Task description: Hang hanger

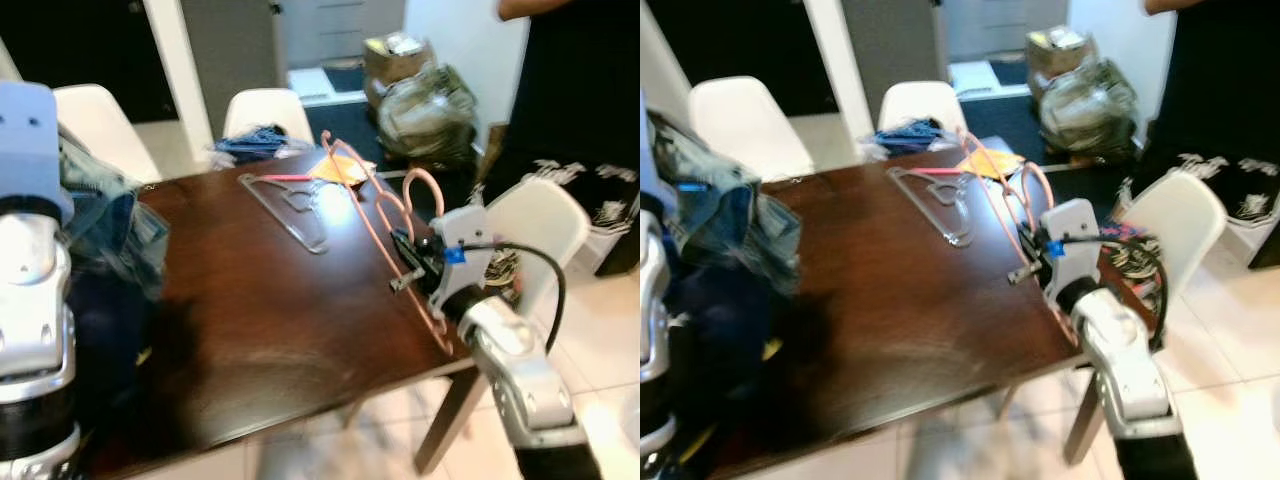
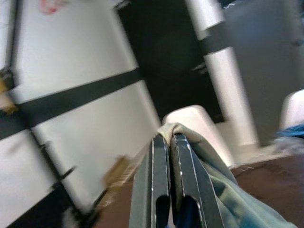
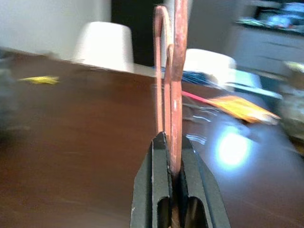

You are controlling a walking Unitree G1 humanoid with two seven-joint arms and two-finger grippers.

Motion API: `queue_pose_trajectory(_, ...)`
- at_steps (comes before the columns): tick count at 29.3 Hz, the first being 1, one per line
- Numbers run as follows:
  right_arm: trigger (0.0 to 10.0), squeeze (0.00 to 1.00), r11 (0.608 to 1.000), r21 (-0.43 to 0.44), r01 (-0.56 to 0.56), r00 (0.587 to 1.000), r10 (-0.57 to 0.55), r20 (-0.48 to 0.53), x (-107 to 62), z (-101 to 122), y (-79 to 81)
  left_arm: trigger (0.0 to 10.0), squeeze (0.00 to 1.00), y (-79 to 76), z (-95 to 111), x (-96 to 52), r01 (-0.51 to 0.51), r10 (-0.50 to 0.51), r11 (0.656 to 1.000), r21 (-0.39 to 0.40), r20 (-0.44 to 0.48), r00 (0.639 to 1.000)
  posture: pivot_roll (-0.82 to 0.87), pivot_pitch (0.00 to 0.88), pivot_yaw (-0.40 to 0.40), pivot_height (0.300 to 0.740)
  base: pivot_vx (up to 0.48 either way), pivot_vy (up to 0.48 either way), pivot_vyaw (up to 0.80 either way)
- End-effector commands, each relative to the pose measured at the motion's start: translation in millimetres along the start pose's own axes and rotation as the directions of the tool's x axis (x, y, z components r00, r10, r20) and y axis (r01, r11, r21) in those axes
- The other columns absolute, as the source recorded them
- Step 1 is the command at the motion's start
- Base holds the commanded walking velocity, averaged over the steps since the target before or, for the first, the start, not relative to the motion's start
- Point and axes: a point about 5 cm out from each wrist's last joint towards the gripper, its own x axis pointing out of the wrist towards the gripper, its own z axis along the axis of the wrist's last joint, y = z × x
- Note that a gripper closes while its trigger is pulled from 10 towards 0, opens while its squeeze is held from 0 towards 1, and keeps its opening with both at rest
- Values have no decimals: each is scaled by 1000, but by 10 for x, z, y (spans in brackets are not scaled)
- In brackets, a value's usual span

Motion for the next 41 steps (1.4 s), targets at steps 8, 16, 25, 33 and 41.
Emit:
queue_pose_trajectory(8,10000,0,1000,26,11,1000,-11,21,21,34,3,10000,0,112,52,39,-17,17,1000,7,15,1000,5,0,52,731,0,0,695)
queue_pose_trajectory(16,10000,0,999,26,39,999,-39,20,10,51,-45,10000,0,116,-98,-17,-15,16,1000,9,-59,998,4,0,51,731,0,0,0)
queue_pose_trajectory(25,10000,0,1000,26,13,999,-12,-38,-21,-29,-46,10000,0,213,-1011,-352,-135,90,989,-62,-477,875,3,0,47,731,0,0,0)
queue_pose_trajectory(33,10000,0,999,47,7,996,-3,-88,-89,-151,-65,10000,1000,740,-1563,-832,-325,256,946,22,-668,698,10,0,41,731,0,0,0)
queue_pose_trajectory(41,10000,0,991,131,-22,997,32,-72,-95,-165,-26,10000,1000,900,-1061,-500,-270,258,963,29,-397,881,21,0,34,731,0,0,0)
